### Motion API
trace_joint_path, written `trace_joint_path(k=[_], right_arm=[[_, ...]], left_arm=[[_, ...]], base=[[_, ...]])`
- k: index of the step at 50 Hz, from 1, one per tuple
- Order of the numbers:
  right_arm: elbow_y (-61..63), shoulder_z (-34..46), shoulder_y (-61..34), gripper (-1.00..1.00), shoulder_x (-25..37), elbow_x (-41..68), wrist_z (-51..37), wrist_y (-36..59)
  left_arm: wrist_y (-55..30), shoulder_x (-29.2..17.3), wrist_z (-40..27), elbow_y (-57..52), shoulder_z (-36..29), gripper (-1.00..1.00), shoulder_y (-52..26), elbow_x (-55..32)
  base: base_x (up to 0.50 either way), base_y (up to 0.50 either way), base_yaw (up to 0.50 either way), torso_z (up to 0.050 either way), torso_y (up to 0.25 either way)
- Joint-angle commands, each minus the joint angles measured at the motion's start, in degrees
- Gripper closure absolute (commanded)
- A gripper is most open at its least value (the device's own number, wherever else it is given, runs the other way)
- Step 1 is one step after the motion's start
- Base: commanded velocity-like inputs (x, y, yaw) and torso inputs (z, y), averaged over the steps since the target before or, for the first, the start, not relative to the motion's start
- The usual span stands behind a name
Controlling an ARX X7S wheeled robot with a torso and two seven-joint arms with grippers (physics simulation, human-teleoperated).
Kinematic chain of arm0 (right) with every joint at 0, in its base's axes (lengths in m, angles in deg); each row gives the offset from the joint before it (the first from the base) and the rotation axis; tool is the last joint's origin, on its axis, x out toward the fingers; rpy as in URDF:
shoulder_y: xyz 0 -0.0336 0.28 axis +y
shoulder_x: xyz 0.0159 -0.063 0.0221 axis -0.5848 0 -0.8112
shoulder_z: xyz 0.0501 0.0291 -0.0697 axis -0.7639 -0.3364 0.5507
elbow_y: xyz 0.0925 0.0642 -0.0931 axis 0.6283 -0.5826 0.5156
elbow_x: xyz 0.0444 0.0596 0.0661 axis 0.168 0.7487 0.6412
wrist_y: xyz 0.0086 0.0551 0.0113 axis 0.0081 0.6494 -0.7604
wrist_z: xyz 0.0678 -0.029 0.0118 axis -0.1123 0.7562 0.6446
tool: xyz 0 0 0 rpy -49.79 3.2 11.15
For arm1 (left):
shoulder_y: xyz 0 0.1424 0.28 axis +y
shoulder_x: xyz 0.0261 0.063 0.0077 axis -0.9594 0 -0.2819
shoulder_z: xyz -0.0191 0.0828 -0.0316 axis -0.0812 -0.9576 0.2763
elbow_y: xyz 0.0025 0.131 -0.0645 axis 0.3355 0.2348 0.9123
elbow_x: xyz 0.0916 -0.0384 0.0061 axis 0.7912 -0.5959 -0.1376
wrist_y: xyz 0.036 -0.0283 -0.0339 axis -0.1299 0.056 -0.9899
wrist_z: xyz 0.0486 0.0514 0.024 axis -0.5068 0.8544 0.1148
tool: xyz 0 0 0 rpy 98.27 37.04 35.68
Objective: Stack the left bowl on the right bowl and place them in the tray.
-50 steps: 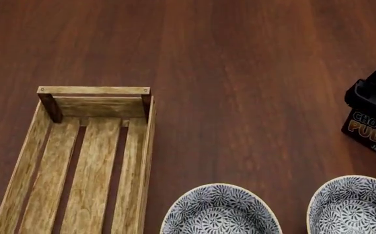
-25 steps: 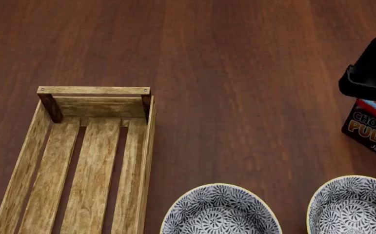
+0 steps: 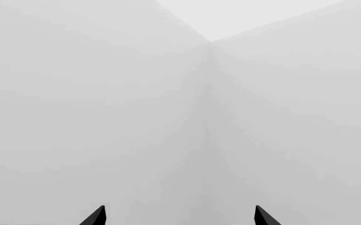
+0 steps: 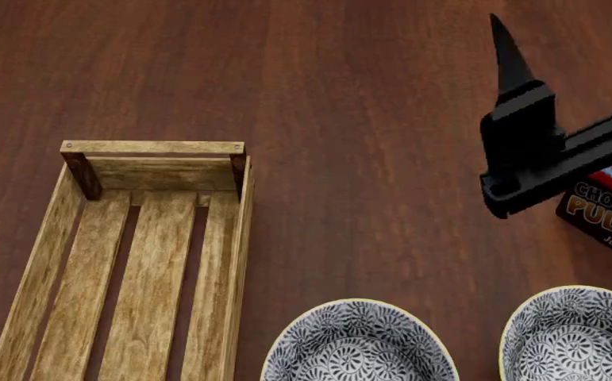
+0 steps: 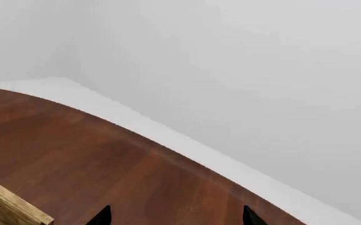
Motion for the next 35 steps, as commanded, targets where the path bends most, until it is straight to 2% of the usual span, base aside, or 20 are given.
trace_joint_path(k=[1,5,23,35], right_arm=[[-2.9,17.8,-6.6,-1.00,4.3,-7.6,14.4,-4.6],[-3.6,22.6,-7.3,-1.00,5.2,-12.2,18.2,-8.3],[-2.5,30.3,-8.4,-1.00,12.0,-18.7,33.7,-19.0],[-1.8,36.8,-9.6,-1.00,15.0,-23.5,44.2,-23.9]], left_arm=[[0.9,1.6,0.6,0.0,-0.6,-1.00,0.1,1.1],[0.3,2.5,1.6,0.0,1.2,-1.00,0.1,0.2],[2.0,5.0,2.9,0.0,-1.2,-1.00,0.1,2.6],[2.5,4.0,2.0,0.0,-2.4,-1.00,0.1,3.1]], base=[[0.00,0.00,0.00,0.000,0.000],[0.00,0.00,0.00,0.000,0.000],[0.00,0.00,0.00,0.000,0.000],[0.00,0.00,0.00,0.000,0.000]])
